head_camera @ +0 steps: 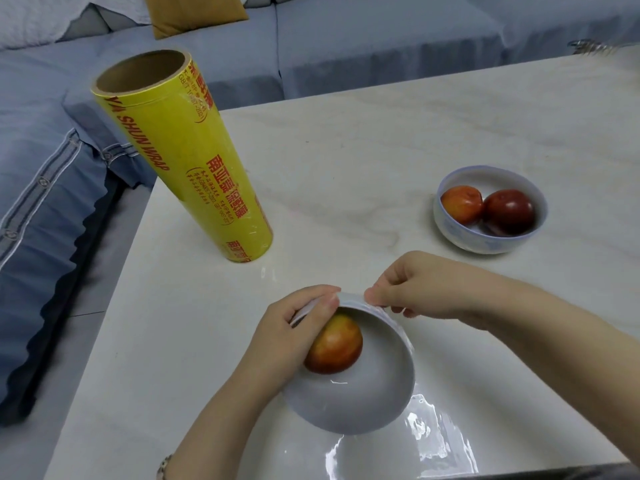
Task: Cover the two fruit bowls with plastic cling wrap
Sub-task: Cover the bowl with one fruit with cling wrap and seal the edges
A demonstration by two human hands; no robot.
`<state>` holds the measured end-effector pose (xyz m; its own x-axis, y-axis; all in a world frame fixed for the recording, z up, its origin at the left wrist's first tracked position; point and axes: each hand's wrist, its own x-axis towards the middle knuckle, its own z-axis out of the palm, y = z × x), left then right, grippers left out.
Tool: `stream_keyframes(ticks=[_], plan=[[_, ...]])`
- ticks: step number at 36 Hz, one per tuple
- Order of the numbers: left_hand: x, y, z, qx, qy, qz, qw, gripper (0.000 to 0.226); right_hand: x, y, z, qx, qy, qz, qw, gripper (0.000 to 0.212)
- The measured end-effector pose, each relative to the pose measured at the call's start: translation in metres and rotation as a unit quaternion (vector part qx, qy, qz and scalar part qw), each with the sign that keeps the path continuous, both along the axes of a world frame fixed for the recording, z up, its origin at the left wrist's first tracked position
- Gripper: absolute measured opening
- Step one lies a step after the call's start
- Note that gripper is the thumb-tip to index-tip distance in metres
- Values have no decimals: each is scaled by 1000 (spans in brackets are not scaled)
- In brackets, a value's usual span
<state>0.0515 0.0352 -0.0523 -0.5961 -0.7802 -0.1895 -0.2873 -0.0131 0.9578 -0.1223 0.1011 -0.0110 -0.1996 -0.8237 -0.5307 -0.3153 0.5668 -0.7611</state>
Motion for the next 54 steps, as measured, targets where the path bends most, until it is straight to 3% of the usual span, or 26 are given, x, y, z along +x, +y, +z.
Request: stream_keyframes(ticks=[2,5,10,14,17,21,25,27,30,33,36,38,44,50,54], plan=[[0,0,-1,-8,-1,0,1000,21,2,-2,0,-5,-1,3,1000,33],[1,2,-2,-27,-6,0,1000,15,-1,-6,0,7,-73,-41,996,24],[2,6,-2,-41,-14,-5,999,13,-11,-11,-7,75,-133,-50,987,32],[1,5,-2,-49,-17,-3,999,20,-19,-19,-8,108,-119,-16,987,34],[1,5,-2,-56,-22,-19,998,24,-25,-22,-3,172,-142,31,974,49],[-1,7,0,-59,-29,-39,997,25,-30,-17,4,227,-189,84,952,36],[-2,5,0,-52,-37,-40,997,12,-35,-5,-1,133,-203,50,969,29],[-1,4,-1,-47,-38,-41,997,16,-33,1,-7,66,-259,-21,963,26],[-2,4,-2,-56,-37,-52,996,34,-22,8,-23,-24,-377,-147,914,23],[-3,3,0,-61,-37,-53,996,19,-9,8,-42,-99,-481,-172,854,41],[-3,2,1,-61,-28,-54,996,16,1,8,-51,-142,-518,-173,826,43],[-2,1,1,-65,-26,-56,996,19,5,9,-49,-164,-516,-178,822,37],[-2,1,-3,-72,-19,-61,995,30,16,9,-38,-179,-365,-236,883,15],[-1,5,-1,-87,-17,-67,994,23,31,7,-34,-156,-294,-344,878,7],[-1,7,1,-98,14,-69,993,24,33,7,-36,-140,-258,-355,888,8]])
